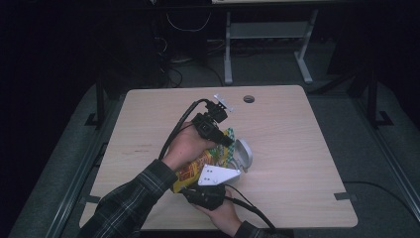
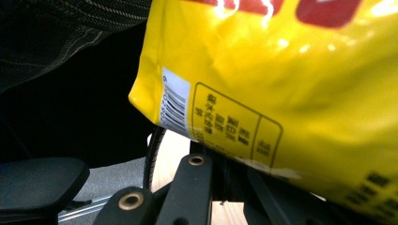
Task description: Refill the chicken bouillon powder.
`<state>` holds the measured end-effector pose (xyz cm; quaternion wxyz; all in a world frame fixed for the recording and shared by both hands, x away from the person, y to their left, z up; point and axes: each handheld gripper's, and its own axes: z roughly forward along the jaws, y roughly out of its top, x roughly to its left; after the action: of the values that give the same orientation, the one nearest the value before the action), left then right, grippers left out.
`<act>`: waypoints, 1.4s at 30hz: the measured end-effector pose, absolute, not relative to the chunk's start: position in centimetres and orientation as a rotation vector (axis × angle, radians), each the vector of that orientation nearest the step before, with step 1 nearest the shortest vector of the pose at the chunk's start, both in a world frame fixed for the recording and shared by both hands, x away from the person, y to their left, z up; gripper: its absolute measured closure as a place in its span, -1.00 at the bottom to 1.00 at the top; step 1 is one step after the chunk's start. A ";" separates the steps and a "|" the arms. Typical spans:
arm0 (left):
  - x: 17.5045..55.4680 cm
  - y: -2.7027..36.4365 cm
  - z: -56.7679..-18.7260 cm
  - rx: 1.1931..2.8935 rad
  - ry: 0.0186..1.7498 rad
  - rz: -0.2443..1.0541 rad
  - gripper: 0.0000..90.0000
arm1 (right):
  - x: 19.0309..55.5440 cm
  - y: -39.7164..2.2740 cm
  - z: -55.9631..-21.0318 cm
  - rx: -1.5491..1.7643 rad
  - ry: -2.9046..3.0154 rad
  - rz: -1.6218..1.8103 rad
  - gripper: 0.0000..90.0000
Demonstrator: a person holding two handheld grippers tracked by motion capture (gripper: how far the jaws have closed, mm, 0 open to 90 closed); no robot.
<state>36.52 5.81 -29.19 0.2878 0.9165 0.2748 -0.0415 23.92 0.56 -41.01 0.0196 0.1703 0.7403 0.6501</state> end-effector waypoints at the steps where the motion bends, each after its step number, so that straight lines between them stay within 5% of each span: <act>1: 36.5 5.8 -29.2 2.448 0.734 -0.110 1.00 | 23.9 0.6 -41.0 0.528 2.297 2.018 1.00; 42: 36.5 6.0 -29.1 2.445 0.758 -0.079 1.00 | 23.9 0.6 -40.7 0.501 2.290 2.027 1.00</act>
<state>36.47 6.03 -29.06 0.2863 0.9147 0.2836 -0.0297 23.88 0.63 -40.72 0.0213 0.1617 0.7388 0.6539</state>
